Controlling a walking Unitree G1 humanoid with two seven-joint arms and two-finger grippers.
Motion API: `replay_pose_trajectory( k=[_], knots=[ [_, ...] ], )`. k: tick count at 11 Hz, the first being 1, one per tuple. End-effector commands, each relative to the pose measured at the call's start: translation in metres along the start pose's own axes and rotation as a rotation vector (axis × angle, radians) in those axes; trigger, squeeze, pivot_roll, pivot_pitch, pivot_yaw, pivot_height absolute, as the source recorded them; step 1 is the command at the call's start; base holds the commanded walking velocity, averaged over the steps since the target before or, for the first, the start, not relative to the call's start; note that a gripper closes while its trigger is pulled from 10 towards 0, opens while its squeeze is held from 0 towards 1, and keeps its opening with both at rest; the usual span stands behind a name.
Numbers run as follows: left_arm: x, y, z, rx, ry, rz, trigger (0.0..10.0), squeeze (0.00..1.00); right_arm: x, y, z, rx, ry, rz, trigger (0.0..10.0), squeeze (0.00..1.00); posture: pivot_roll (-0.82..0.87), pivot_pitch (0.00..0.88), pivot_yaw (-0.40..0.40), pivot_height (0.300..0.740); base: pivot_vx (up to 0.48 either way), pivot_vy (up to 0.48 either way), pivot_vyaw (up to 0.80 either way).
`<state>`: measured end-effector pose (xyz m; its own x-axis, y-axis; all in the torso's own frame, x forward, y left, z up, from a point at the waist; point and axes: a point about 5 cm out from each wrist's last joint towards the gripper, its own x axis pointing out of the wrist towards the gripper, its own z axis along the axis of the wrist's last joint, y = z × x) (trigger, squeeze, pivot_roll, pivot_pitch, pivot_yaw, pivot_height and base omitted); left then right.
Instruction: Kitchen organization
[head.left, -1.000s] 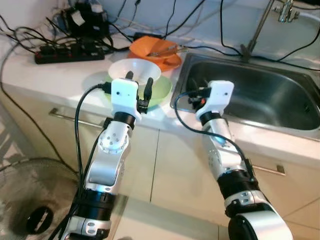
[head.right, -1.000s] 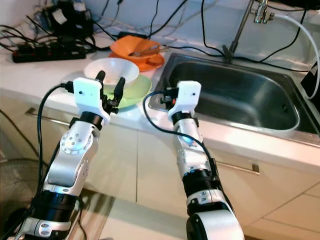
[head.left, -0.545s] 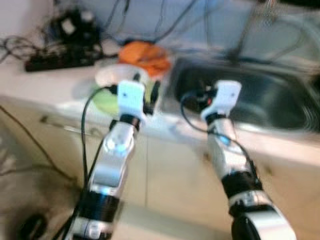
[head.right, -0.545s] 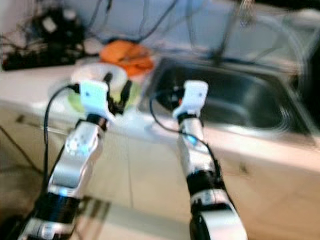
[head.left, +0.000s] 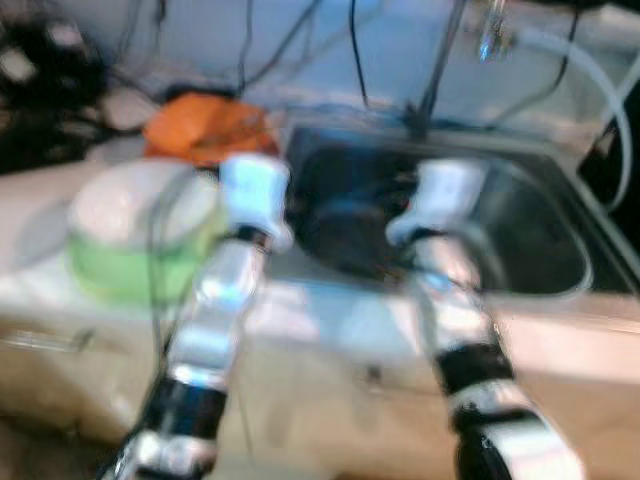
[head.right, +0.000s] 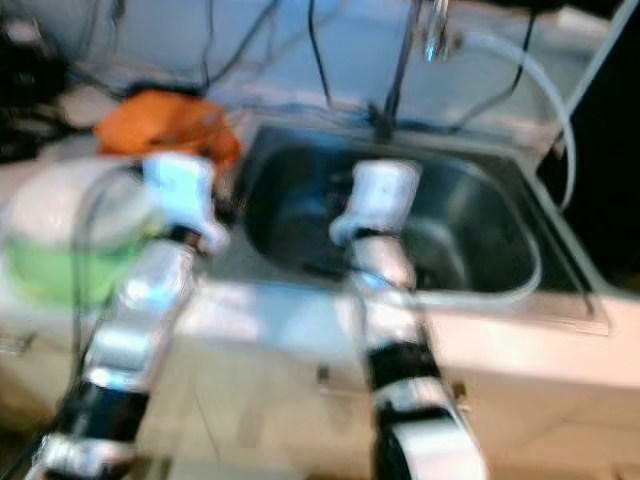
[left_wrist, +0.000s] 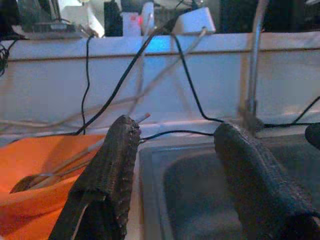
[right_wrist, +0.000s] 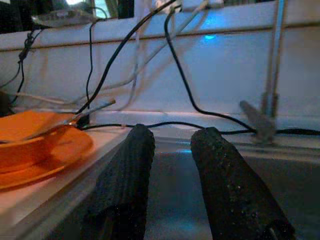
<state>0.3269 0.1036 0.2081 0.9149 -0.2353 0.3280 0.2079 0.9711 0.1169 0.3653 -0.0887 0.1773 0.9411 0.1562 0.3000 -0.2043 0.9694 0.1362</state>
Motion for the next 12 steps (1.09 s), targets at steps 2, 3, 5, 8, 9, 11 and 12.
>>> replay_pose_trajectory(
  k=[2,3,5,8,9,11,12],
  knots=[
    [0.002,-0.011,0.006,-0.015,-0.025,-0.038,10.0,0.0,0.0,-0.014,0.003,-0.009,-0.01,-0.04,10.0,0.0,0.23,0.05,-0.054,0.74,0.0,0.0,0.0],
    [0.001,-0.012,0.009,-0.017,-0.039,-0.049,10.0,0.0,0.0,-0.014,0.003,-0.01,-0.01,-0.042,10.0,0.0,0.23,0.052,-0.055,0.74,0.0,0.0,0.0],
    [0.001,-0.015,0.018,-0.009,-0.071,-0.065,10.0,0.0,-0.001,-0.014,0.002,-0.013,-0.007,-0.039,10.0,0.0,0.23,0.05,-0.055,0.74,0.0,0.0,0.0],
    [-0.001,0.0,0.036,0.113,-0.061,-0.095,10.0,0.0,-0.001,-0.015,0.0,-0.011,0.001,-0.041,10.0,0.0,0.24,0.053,-0.056,0.74,0.0,0.0,0.0],
    [-0.002,0.016,0.039,0.169,-0.024,-0.058,10.0,0.0,-0.001,-0.013,-0.001,-0.007,0.006,-0.039,10.0,0.0,0.25,0.052,-0.056,0.74,0.0,0.0,0.0],
    [-0.004,0.052,0.035,0.177,0.055,0.085,10.0,0.0,-0.001,-0.011,-0.003,-0.005,0.018,-0.03,10.0,0.0,0.25,0.05,-0.056,0.74,0.0,0.0,0.0],
    [-0.006,0.068,0.035,0.138,0.085,0.168,10.0,0.0,-0.001,-0.011,-0.004,-0.006,0.021,-0.029,10.0,0.0,0.25,0.051,-0.054,0.74,0.0,0.0,0.0]
  ],
)
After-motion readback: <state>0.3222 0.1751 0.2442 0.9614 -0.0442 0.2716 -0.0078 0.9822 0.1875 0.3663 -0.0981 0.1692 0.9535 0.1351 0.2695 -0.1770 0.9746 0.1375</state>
